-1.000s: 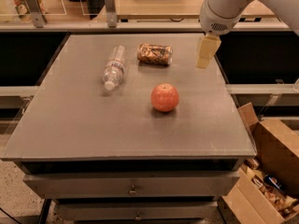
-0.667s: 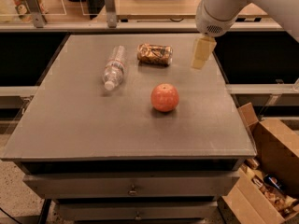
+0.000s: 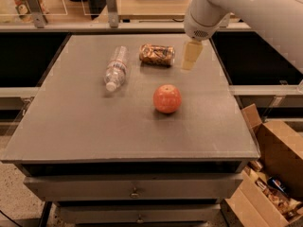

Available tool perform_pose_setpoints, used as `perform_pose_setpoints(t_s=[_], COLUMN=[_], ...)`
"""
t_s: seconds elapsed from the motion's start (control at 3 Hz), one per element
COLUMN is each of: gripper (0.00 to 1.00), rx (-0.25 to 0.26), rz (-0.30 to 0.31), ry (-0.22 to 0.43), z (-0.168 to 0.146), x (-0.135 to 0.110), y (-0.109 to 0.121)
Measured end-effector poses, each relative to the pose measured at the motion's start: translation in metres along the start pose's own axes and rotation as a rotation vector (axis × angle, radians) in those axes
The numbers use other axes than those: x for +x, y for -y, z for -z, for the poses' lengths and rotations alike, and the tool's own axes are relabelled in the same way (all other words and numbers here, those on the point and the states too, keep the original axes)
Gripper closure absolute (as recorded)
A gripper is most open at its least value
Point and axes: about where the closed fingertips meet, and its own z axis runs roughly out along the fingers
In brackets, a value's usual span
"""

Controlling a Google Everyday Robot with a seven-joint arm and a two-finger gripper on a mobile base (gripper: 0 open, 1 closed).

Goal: Move orange can near apple

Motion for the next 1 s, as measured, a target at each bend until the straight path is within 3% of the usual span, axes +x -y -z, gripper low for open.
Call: perform_pose_setpoints(t_s=[0.33,1.0], gripper=[0.01,0.18], rx=[-0.003,-0.034], rz=[0.004,0.013], ry=[0.014,0.052], z=[-0.017,-0.051], x=[-0.007,-0.027], y=[0.001,0.001])
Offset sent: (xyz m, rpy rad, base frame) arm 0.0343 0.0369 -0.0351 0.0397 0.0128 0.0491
